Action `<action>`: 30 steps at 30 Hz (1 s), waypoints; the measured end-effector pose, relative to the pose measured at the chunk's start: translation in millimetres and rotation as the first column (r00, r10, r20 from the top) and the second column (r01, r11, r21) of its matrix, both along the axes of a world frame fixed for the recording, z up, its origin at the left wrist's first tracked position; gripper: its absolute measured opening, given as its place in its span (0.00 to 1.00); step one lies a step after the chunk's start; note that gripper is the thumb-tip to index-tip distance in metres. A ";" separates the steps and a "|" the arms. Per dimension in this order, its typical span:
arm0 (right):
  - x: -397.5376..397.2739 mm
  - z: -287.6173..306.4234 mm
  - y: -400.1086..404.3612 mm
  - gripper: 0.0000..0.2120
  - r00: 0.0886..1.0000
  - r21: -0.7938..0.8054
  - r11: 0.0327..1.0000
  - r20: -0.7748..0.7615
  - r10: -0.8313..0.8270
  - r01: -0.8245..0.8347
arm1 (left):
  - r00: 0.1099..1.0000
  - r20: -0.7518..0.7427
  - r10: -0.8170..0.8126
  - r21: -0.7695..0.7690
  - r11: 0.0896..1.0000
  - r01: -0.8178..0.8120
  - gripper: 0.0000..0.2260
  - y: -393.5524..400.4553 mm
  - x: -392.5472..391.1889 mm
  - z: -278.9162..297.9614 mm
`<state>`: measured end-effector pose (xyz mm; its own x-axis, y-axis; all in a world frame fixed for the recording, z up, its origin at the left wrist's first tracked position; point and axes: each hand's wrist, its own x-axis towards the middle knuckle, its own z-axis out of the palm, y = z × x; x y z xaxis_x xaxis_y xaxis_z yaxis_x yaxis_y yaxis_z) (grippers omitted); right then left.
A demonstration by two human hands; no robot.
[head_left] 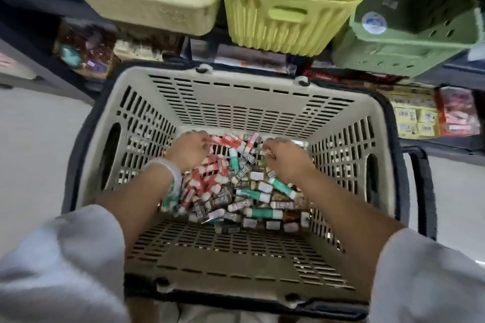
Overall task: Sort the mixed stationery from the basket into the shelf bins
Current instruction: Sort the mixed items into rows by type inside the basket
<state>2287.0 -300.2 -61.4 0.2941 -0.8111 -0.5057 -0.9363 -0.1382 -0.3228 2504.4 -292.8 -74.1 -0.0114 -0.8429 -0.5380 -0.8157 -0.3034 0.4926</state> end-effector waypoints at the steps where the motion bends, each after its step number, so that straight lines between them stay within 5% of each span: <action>1: 1.5 -11.6 -3.4 0.15 0.999 -0.024 1.000 -0.028 0.018 -0.019 | 1.000 -0.020 0.016 0.013 1.000 -0.016 0.11 -4.2 3.0 -8.8; 5: 17.5 -48.0 -5.0 0.13 0.982 -0.034 0.991 -0.144 0.124 -0.130 | 0.987 0.006 -0.163 0.109 0.981 0.161 0.13 -7.4 16.1 -29.3; 11: 28.2 -43.4 -3.0 0.11 0.914 -0.048 0.929 -0.203 0.351 -0.368 | 0.824 0.269 -0.499 0.144 0.866 0.478 0.16 -8.5 15.7 -4.7; 16: 18.8 -4.6 34.9 0.15 0.894 -0.048 0.910 -0.219 0.392 -0.411 | 0.763 0.324 -0.559 0.076 0.820 0.568 0.16 22.1 2.1 34.4; 20: 8.8 8.5 62.7 0.17 0.877 0.011 0.901 -0.227 0.424 -0.433 | 0.797 0.284 -0.533 -0.022 0.828 0.561 0.16 47.9 0.6 51.5; 30: 31.3 6.0 23.8 0.18 0.903 -0.043 0.903 -0.072 0.423 -0.427 | 0.802 0.352 -0.484 0.156 0.875 0.459 0.18 38.9 26.5 39.5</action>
<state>2318.4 -276.3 -55.5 0.5883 -0.6432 -0.4901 -0.8016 -0.5438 -0.2486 2530.8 -253.9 -34.6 -0.1900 -0.7513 -0.6321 -0.9818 0.1470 0.1205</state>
